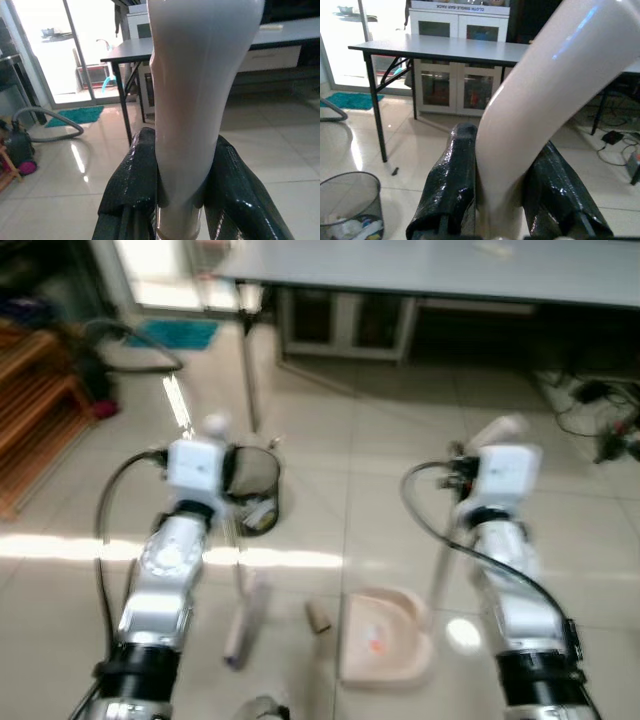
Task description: Sweep floor
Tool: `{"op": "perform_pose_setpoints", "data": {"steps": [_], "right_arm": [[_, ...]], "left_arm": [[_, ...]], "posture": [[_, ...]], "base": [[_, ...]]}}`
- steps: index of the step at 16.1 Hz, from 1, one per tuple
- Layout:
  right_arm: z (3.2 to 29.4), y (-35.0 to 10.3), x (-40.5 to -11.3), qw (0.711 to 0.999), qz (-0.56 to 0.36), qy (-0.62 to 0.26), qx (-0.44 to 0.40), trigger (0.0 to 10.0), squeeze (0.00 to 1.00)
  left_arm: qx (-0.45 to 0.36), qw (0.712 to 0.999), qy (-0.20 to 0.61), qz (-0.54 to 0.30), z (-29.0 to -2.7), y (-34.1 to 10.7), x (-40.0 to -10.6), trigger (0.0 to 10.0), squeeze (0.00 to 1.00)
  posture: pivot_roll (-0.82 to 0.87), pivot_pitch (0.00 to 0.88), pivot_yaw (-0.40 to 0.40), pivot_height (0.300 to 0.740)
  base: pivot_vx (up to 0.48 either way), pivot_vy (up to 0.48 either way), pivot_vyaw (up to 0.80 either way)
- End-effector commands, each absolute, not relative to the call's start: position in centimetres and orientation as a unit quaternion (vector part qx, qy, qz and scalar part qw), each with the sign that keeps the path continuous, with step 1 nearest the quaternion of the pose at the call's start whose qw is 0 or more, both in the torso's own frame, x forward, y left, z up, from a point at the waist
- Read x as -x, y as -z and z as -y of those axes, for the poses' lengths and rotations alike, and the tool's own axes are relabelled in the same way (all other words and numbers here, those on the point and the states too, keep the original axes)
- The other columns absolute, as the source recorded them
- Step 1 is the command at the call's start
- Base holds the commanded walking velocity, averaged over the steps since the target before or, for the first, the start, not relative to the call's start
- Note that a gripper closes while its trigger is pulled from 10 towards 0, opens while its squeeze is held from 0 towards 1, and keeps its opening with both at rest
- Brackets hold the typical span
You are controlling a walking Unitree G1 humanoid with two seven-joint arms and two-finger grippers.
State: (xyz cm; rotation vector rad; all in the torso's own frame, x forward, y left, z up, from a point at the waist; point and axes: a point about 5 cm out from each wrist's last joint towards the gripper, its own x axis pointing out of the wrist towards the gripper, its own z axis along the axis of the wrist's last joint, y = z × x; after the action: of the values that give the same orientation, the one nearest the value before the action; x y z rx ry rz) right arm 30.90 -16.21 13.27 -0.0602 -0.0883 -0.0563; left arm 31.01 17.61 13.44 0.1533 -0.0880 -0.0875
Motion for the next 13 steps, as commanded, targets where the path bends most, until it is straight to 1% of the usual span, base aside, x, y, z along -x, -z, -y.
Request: {"op": "perform_pose_setpoints", "data": {"steps": [1, 3, 8, 9, 13], "right_arm": [[16.9, -14.3, -31.0, 0.997, 0.067, 0.037, 0.026, 10.0, 0.00], [17.1, -14.4, -31.1, 0.996, 0.069, 0.041, 0.027, 10.0, 0.00], [17.8, -14.4, -31.0, 0.995, 0.077, 0.055, 0.042, 10.0, 0.00], [18.5, -14.2, -30.9, 0.994, 0.073, 0.071, 0.037, 10.0, 0.00], [19.1, -14.3, -31.1, 0.994, 0.072, 0.081, 0.017, 10.0, 0.00]], "left_arm": [[-0.069, 0.994, 0.048, 0.071, -17.1, -14.5, -31.2, 10.0, 0.00], [-0.062, 0.995, 0.041, 0.064, -17.2, -14.5, -31.3, 10.0, 0.00], [-0.081, 0.992, 0.053, 0.076, -17.0, -14.4, -31.3, 10.0, 0.00], [-0.090, 0.991, 0.059, 0.073, -17.0, -14.1, -31.2, 10.0, 0.00], [-0.088, 0.992, 0.056, 0.076, -17.2, -14.1, -31.3, 10.0, 0.00]], "posture": [[0.01, 0.068, 0.038, 0.740], [0.02, 0.067, 0.039, 0.740], [0.01, 0.062, 0.046, 0.740], [0.01, 0.055, 0.047, 0.740], [0.01, 0.042, 0.044, 0.740]], "base": [[0.000, 0.000, 0.00], [0.000, 0.000, 0.00], [0.000, 0.000, 0.00], [0.000, 0.000, 0.00], [0.000, 0.000, 0.00]]}}
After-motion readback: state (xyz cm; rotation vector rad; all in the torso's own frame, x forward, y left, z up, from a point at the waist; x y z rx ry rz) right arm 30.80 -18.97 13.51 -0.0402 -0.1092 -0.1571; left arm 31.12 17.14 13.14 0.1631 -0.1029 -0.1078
